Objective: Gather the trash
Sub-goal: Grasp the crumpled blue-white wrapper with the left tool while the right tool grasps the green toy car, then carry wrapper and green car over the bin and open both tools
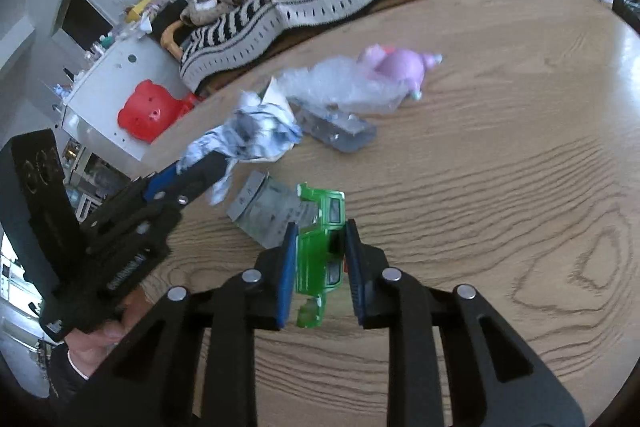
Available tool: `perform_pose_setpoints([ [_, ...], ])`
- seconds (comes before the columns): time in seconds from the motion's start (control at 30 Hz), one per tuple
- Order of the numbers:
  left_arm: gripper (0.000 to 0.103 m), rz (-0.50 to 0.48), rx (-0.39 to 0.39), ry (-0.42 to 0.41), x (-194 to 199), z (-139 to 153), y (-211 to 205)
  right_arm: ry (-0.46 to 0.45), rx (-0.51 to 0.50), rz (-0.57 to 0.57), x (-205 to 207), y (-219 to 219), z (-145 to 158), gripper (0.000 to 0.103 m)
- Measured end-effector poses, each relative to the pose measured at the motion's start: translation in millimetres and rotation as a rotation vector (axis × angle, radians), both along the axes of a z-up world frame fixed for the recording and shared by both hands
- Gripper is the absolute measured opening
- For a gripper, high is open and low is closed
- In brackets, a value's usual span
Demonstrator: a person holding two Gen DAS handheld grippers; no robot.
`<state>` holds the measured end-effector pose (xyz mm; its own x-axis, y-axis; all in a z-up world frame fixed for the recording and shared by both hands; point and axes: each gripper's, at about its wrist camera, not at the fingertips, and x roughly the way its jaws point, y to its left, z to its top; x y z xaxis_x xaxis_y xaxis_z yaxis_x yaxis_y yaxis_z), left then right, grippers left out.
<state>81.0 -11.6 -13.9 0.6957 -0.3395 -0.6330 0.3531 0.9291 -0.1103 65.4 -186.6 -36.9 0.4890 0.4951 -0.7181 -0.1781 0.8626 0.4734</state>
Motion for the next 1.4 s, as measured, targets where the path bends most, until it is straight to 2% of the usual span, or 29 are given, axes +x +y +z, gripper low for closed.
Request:
perform_pose_setpoints([
  [0.17, 0.029, 0.018, -0.023, -0.013, -4, 13, -3, -0.022, -0.011, -0.023, -8, -15, 9, 0.024],
  [0.37, 0.029, -0.002, -0.008, 0.006, -6, 14, -21, -0.034, -0.026, -0.066, -19, -43, 16, 0.024],
  [0.57, 0.029, -0.068, 0.007, 0.015, -15, 15, -64, -0.052, -0.048, -0.132, -39, -86, 24, 0.024],
  [0.73, 0.029, -0.167, 0.023, 0.023, -34, 14, -125, -0.066, -0.068, -0.226, -63, -140, 28, 0.024],
  [0.93, 0.029, -0.296, 0.010, 0.039, -60, 10, -200, -0.074, -0.086, -0.392, -114, -234, 30, 0.024],
  [1.13, 0.029, -0.430, 0.023, 0.061, -95, -3, -278, -0.062, -0.081, -0.567, -174, -328, 21, 0.024],
  [1.4, 0.029, -0.622, 0.032, 0.100, -146, -28, -371, -0.014, -0.107, -0.751, -236, -412, 0, 0.024],
])
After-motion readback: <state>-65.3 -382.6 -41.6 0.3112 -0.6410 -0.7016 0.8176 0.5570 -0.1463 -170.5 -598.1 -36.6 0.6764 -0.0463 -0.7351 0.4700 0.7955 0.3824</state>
